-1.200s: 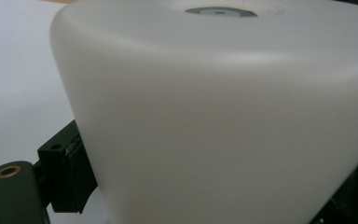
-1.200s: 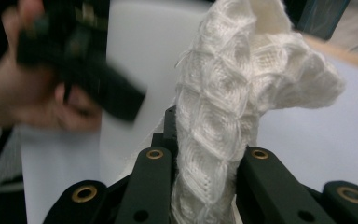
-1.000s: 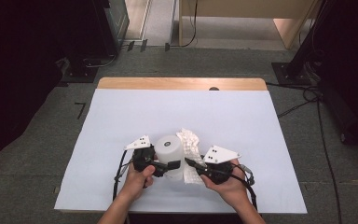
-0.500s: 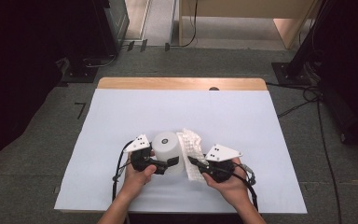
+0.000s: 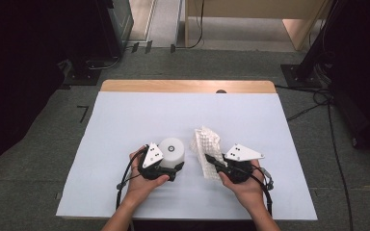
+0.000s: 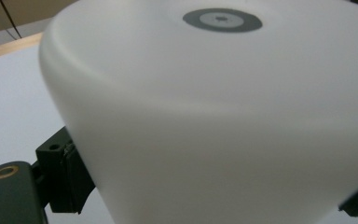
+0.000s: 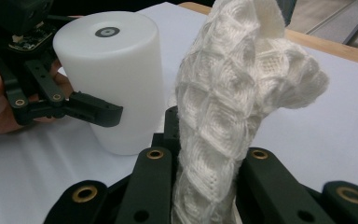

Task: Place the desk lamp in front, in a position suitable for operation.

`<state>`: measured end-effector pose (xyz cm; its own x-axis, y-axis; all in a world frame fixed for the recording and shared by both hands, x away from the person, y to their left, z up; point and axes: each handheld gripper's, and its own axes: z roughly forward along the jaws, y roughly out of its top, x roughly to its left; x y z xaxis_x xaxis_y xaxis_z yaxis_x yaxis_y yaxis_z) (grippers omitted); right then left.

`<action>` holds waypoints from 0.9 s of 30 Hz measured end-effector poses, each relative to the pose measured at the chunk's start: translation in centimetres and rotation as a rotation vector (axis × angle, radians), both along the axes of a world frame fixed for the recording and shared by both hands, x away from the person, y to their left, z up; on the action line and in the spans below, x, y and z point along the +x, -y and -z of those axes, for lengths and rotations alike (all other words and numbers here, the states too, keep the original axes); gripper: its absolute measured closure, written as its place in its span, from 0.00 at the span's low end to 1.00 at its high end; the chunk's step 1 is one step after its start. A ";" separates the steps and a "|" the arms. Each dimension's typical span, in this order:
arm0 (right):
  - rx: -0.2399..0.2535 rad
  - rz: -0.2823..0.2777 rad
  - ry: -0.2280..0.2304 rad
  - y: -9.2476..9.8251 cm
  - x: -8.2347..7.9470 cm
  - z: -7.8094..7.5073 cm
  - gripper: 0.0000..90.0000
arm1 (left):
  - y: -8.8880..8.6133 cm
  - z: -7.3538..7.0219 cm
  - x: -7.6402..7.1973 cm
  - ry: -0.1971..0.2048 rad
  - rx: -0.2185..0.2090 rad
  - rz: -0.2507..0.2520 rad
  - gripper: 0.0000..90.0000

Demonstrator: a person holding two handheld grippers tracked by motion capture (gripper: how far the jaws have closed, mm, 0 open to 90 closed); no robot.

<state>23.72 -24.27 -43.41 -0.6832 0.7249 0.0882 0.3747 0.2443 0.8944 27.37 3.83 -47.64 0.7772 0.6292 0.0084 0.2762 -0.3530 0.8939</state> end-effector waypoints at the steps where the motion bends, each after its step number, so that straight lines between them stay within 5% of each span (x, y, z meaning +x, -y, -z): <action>1: 0.001 0.002 -0.003 0.0 0.0 0.0 0.88 | 0.1 -0.1 -0.2 -0.004 0.001 -0.006 0.06; 6: 0.003 0.011 0.004 0.2 0.1 0.0 0.88 | 0.8 -0.5 -1.2 0.009 -0.013 -0.101 0.04; 11: 0.000 0.012 0.006 0.3 0.1 0.0 0.88 | 2.2 -0.7 -2.1 0.010 0.004 -0.290 0.04; 14: -0.007 0.012 0.009 0.3 0.1 0.0 0.88 | 2.5 -0.8 -2.4 0.014 0.022 -0.325 0.08; 19: -0.005 0.018 0.009 0.4 0.1 0.0 0.88 | 1.4 -0.8 -1.7 -0.003 -0.017 -0.232 0.09; 22: 0.018 0.013 0.006 0.4 0.0 -0.2 0.88 | 0.3 -0.8 -0.8 -0.056 -0.127 -0.100 0.09; 24: 0.033 -0.004 0.011 0.3 -0.2 -0.5 0.88 | -0.4 -0.6 0.0 -0.127 -0.211 0.019 0.09; 27: 0.058 -0.044 0.041 -0.2 -0.6 -1.1 0.88 | -1.0 -0.5 0.6 -0.185 -0.287 0.117 0.09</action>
